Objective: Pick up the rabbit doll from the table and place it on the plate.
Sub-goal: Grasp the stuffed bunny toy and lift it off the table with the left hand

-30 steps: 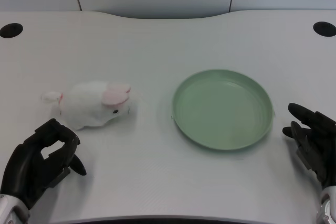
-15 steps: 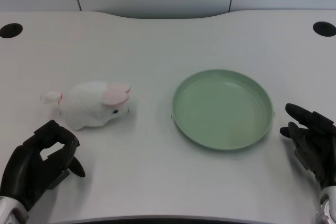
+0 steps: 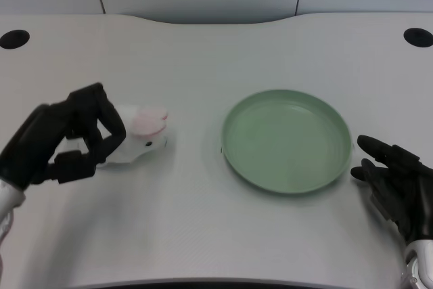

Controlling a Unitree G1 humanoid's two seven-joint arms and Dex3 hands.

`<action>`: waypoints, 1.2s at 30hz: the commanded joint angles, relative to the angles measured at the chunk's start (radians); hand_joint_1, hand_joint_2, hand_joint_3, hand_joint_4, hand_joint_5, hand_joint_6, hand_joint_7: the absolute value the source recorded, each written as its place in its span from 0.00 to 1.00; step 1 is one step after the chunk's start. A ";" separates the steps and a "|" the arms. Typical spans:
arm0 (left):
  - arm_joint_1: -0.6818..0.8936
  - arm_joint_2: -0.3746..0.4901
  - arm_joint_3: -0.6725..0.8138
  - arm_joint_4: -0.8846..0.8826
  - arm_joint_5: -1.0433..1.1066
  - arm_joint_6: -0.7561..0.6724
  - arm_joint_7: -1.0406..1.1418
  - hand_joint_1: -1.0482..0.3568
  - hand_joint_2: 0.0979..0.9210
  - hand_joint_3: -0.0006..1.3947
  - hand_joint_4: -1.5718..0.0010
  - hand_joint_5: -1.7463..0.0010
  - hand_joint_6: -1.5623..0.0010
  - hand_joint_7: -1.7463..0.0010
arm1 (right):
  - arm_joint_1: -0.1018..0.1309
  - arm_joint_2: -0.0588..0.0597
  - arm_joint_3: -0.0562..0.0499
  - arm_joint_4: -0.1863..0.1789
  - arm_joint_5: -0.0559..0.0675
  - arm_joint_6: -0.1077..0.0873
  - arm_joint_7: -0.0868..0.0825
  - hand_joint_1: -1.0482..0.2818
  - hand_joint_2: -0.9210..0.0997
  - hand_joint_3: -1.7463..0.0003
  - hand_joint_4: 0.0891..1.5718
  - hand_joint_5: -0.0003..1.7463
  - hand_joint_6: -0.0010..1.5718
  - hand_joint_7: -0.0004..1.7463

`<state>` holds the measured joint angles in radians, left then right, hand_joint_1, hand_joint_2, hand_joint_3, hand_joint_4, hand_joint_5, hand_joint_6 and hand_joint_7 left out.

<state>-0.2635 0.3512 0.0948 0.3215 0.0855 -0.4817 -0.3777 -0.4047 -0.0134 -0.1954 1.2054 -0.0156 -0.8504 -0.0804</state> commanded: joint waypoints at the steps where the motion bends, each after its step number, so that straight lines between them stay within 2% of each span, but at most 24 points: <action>1: -0.062 0.078 -0.037 0.006 0.103 0.004 0.024 0.32 1.00 0.39 0.70 0.01 0.76 0.15 | 0.009 -0.012 0.002 -0.006 0.003 -0.005 -0.004 0.53 0.00 0.85 0.34 0.54 0.58 0.00; 2: -0.085 0.104 -0.054 0.007 0.151 0.004 0.032 0.32 1.00 0.36 0.72 0.04 0.77 0.21 | 0.008 -0.012 0.000 -0.002 0.005 -0.010 -0.004 0.52 0.00 0.85 0.34 0.54 0.58 0.00; 4: -0.127 0.153 -0.091 0.017 0.259 -0.017 0.067 0.30 1.00 0.32 0.76 0.18 0.80 0.37 | 0.004 -0.005 -0.017 0.004 0.035 -0.011 0.029 0.53 0.00 0.86 0.35 0.54 0.58 0.00; 6: -0.168 0.189 -0.130 0.023 0.357 -0.005 0.097 0.29 1.00 0.30 0.78 0.25 0.81 0.44 | 0.002 0.002 -0.029 0.008 0.054 -0.009 0.045 0.54 0.00 0.86 0.35 0.54 0.58 0.00; 7: -0.189 0.204 -0.150 0.025 0.405 0.010 0.111 0.25 1.00 0.25 0.87 0.38 0.86 0.55 | 0.000 0.005 -0.032 0.009 0.058 -0.009 0.046 0.53 0.00 0.86 0.35 0.54 0.59 0.01; 8: -0.218 0.218 -0.175 0.031 0.457 0.028 0.120 0.22 1.00 0.21 0.93 0.49 0.89 0.65 | 0.000 0.005 -0.032 0.011 0.054 -0.014 0.039 0.53 0.00 0.86 0.36 0.55 0.59 0.01; 10: -0.265 0.233 -0.218 0.047 0.527 0.063 0.123 0.18 1.00 0.16 0.97 0.63 0.91 0.76 | 0.001 0.005 -0.032 0.014 0.050 -0.024 0.036 0.53 0.00 0.86 0.36 0.55 0.60 0.01; 12: -0.320 0.237 -0.266 0.081 0.584 0.097 0.112 0.11 1.00 0.13 0.99 0.79 0.95 0.85 | 0.002 0.005 -0.038 0.021 0.055 -0.033 0.045 0.53 0.00 0.86 0.36 0.55 0.60 0.01; 13: -0.358 0.235 -0.302 0.112 0.621 0.120 0.097 0.10 1.00 0.12 1.00 0.82 0.96 0.86 | 0.003 0.001 -0.032 0.019 0.043 -0.030 0.032 0.53 0.00 0.86 0.36 0.55 0.60 0.01; 14: -0.389 0.231 -0.333 0.142 0.649 0.137 0.088 0.05 1.00 0.13 1.00 0.90 0.98 0.89 | 0.005 -0.002 -0.025 0.016 0.031 -0.025 0.017 0.52 0.00 0.85 0.36 0.54 0.60 0.01; 15: -0.417 0.225 -0.362 0.175 0.671 0.153 0.083 0.04 1.00 0.13 1.00 0.93 0.99 0.90 | 0.006 -0.004 -0.019 0.012 0.021 -0.020 0.003 0.52 0.00 0.85 0.36 0.54 0.60 0.01; 17: -0.462 0.210 -0.407 0.245 0.691 0.168 0.083 0.01 1.00 0.11 1.00 0.96 1.00 0.93 | 0.010 0.002 -0.015 -0.002 0.020 -0.002 -0.009 0.51 0.00 0.85 0.35 0.54 0.59 0.01; 19: -0.506 0.192 -0.453 0.322 0.716 0.182 0.091 0.00 1.00 0.10 1.00 0.99 1.00 0.95 | 0.015 -0.005 -0.004 -0.002 0.003 -0.017 -0.023 0.52 0.00 0.85 0.36 0.54 0.59 0.01; 20: -0.528 0.183 -0.475 0.361 0.729 0.190 0.097 0.00 1.00 0.10 1.00 0.99 1.00 0.97 | 0.017 -0.007 -0.006 0.001 0.006 -0.027 -0.013 0.52 0.00 0.84 0.35 0.54 0.59 0.01; 21: -0.547 0.174 -0.495 0.396 0.740 0.196 0.103 0.00 1.00 0.11 1.00 1.00 1.00 0.98 | 0.018 -0.006 -0.009 0.004 0.014 -0.034 0.001 0.52 0.00 0.84 0.35 0.54 0.59 0.01; 24: -0.599 0.138 -0.540 0.515 0.756 0.208 0.145 0.00 1.00 0.11 1.00 1.00 1.00 1.00 | 0.022 -0.008 -0.014 0.004 0.026 -0.041 0.029 0.52 0.00 0.84 0.34 0.54 0.59 0.01; 28: -0.663 0.096 -0.599 0.661 0.769 0.215 0.168 0.00 1.00 0.10 1.00 1.00 1.00 1.00 | 0.027 -0.005 -0.017 0.005 0.027 -0.061 0.033 0.53 0.00 0.84 0.34 0.55 0.59 0.00; 30: -0.684 0.077 -0.621 0.719 0.772 0.218 0.179 0.00 1.00 0.10 1.00 1.00 1.00 1.00 | 0.029 -0.001 -0.021 0.003 0.034 -0.066 0.042 0.53 0.00 0.84 0.33 0.55 0.59 0.01; 32: -0.703 0.050 -0.636 0.783 0.769 0.225 0.191 0.00 1.00 0.09 1.00 1.00 1.00 1.00 | 0.032 0.000 -0.025 0.005 0.036 -0.078 0.047 0.55 0.00 0.84 0.32 0.55 0.59 0.01; 33: -0.709 0.037 -0.643 0.811 0.767 0.229 0.199 0.00 1.00 0.09 1.00 1.00 1.00 1.00 | 0.034 -0.001 -0.023 0.005 0.033 -0.082 0.045 0.55 0.00 0.84 0.32 0.55 0.59 0.01; 35: -0.717 0.017 -0.655 0.855 0.764 0.236 0.213 0.00 1.00 0.08 1.00 1.00 1.00 1.00 | 0.036 0.000 -0.028 0.002 0.040 -0.078 0.055 0.54 0.00 0.83 0.32 0.56 0.59 0.00; 36: -0.721 0.006 -0.662 0.877 0.765 0.241 0.218 0.00 1.00 0.08 1.00 1.00 1.00 1.00 | 0.038 -0.002 -0.029 0.004 0.041 -0.083 0.062 0.55 0.00 0.83 0.32 0.56 0.59 0.00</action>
<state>-0.9637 0.3656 -0.5557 1.1674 0.8512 -0.2514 -0.1778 -0.3830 -0.0040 -0.2185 1.2102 0.0146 -0.9198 -0.0247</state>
